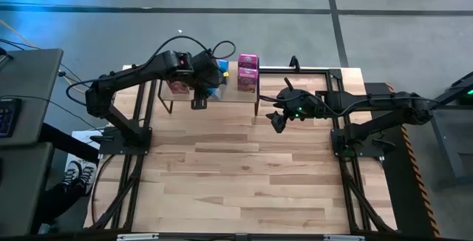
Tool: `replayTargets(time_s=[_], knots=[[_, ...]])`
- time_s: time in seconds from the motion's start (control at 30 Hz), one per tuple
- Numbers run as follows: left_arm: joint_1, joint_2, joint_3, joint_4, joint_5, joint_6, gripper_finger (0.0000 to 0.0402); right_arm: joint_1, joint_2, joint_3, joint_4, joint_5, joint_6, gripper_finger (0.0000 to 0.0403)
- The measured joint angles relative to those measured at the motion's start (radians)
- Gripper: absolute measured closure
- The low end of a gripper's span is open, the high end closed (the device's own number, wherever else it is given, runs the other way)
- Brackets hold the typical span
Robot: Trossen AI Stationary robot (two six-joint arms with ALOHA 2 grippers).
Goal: Stack cereal on shelf
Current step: Put the blue cereal box on the shelf
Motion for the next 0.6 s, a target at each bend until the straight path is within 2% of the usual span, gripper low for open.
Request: replayTargets(time_s=[0.6], knots=[[0.041,0.000,0.000,0.034,0.047,0.039,0.0254,0.000,0.000,0.000,0.000,0.000,0.001,0.0141]])
